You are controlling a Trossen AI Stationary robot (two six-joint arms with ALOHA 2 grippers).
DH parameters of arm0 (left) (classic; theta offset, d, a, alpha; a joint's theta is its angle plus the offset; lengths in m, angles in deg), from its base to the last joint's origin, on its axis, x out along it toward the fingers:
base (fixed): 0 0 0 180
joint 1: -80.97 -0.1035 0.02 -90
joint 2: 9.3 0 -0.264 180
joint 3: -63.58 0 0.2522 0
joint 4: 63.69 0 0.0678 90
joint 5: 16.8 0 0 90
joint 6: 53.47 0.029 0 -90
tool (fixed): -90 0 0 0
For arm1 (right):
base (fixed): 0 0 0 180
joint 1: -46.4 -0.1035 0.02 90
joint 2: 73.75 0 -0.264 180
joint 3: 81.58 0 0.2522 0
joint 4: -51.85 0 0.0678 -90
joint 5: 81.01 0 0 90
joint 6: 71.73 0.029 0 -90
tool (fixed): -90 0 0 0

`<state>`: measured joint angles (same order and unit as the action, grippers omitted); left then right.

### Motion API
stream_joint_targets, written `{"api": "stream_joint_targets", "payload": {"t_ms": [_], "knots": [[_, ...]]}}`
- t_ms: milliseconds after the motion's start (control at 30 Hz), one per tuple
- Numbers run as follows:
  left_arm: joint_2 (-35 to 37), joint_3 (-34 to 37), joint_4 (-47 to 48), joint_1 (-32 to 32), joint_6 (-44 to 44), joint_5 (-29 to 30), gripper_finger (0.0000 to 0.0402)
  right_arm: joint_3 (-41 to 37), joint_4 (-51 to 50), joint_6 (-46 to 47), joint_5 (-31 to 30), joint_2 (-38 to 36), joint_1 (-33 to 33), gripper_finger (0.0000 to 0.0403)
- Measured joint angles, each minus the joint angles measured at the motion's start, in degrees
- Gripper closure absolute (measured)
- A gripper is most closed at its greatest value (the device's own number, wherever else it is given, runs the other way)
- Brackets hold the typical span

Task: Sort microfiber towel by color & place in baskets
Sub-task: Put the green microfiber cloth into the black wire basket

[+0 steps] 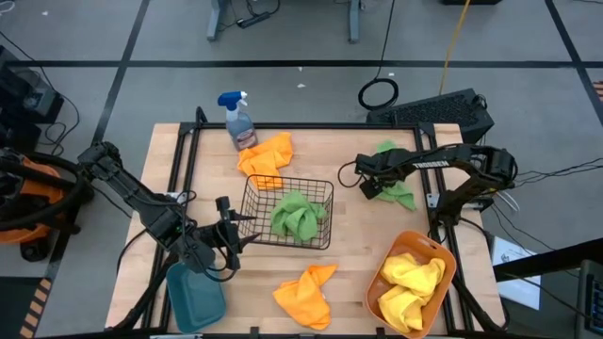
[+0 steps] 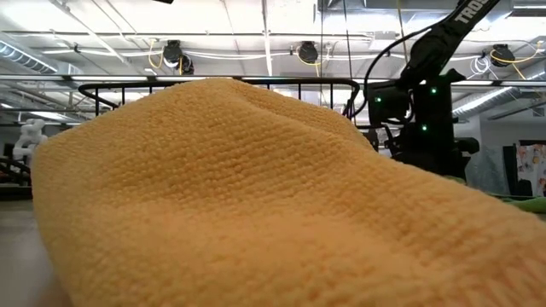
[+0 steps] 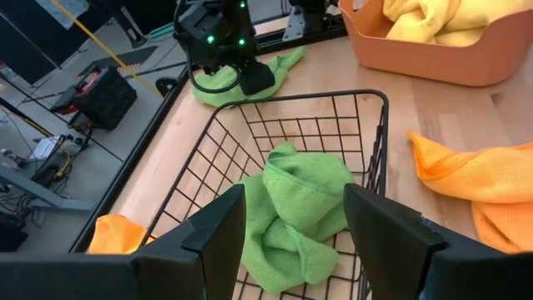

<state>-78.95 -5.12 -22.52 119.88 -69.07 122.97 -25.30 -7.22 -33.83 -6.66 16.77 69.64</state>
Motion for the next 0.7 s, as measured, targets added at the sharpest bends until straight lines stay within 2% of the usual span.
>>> {"api": "stream_joint_targets", "payload": {"t_ms": [200,267,300,400,567,700], "knots": [[0.0,0.0,0.0,0.0,0.0,0.0,0.0192,-0.3,0.4,-0.3,2.7,-1.6,0.0,0.0319],[0.0,0.0,0.0,0.0,0.0,0.0,0.0192,0.2,-1.3,0.2,1.8,-2.8,-0.8,0.0373],[0.0,0.0,0.1,0.1,0.0,0.0,0.0192,0.5,-2.5,1.1,0.3,-3.6,-1.8,0.0385],[0.0,0.0,0.1,0.0,0.0,0.0,0.0192,2.5,-3.5,3.4,-4.1,-7.7,-5.5,0.0381],[0.0,0.0,0.1,0.0,0.0,0.0,0.0192,5.3,-4.7,7.1,-5.6,-15.3,-11.8,0.0387],[0.0,0.0,0.0,0.0,0.0,0.0,0.0192,7.4,-3.3,8.0,-9.6,-20.7,-19.7,0.0397]]}}
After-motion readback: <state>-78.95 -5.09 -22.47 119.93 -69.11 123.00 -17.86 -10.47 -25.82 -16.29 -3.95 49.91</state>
